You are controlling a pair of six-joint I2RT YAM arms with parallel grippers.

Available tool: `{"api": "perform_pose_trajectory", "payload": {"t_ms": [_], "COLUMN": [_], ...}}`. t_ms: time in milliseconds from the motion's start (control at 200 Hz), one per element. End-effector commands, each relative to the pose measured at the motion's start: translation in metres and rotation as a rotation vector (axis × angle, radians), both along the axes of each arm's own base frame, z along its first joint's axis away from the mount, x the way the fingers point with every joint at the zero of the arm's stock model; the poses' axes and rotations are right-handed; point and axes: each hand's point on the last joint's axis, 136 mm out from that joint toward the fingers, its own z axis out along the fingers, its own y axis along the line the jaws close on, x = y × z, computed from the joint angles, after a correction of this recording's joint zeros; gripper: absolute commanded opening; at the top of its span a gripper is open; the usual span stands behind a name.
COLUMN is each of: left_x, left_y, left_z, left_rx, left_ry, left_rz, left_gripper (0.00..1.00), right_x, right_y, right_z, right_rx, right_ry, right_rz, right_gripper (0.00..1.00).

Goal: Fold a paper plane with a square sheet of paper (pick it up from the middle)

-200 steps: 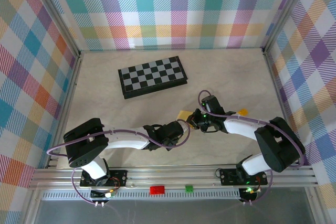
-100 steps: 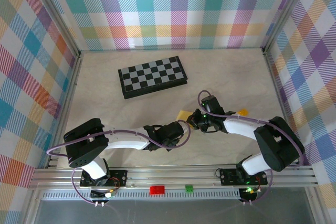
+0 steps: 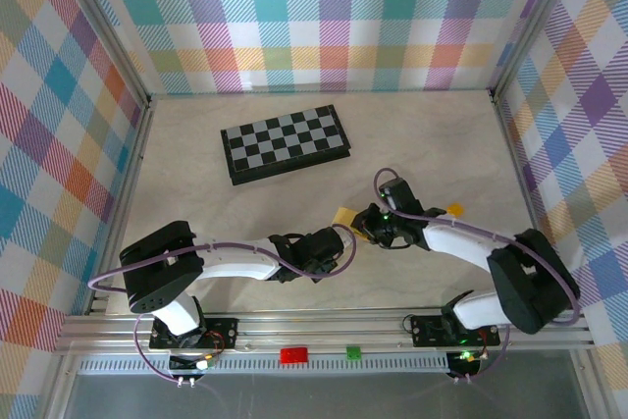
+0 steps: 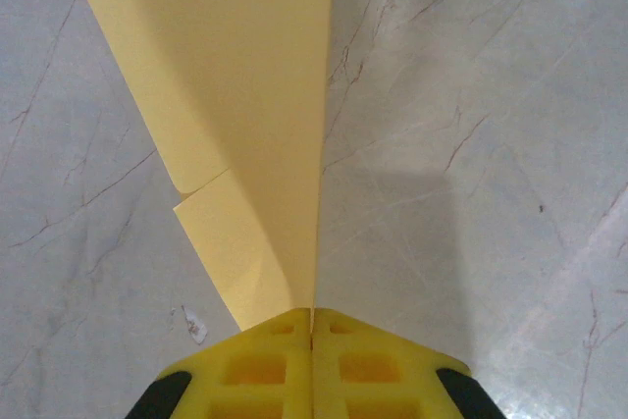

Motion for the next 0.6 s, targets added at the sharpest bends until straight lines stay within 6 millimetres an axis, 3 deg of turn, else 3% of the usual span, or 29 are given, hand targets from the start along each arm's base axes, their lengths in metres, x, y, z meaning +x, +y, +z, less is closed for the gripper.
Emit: {"api": "perform_pose_trajectory", "payload": {"t_ms": [0, 245, 595], "left_x": [-0.003, -0.009, -0.011], "left_y": [-0.004, -0.011, -0.007], "left_z": [-0.003, -0.005, -0.023], "left_rx": [-0.039, -0.160, -0.168], "left_ry": [0.044, 0.198, 0.313], "left_rz": [0.018, 0.032, 0.071], "left_gripper": [0.05, 0.03, 0.03], "right_x": [0.002, -0.005, -0.009], "right_y": [-0.025, -0.055, -0.061], "right_z": [0.009, 0.018, 0.017], "right_rx": [-0.119, -0.158, -0.158], "right_ry": [-0.047, -0.112, -0.131], "right_rz": [-0.035, -0.124, -0.146], "right_gripper": [0.26, 0.31, 0.31]}}
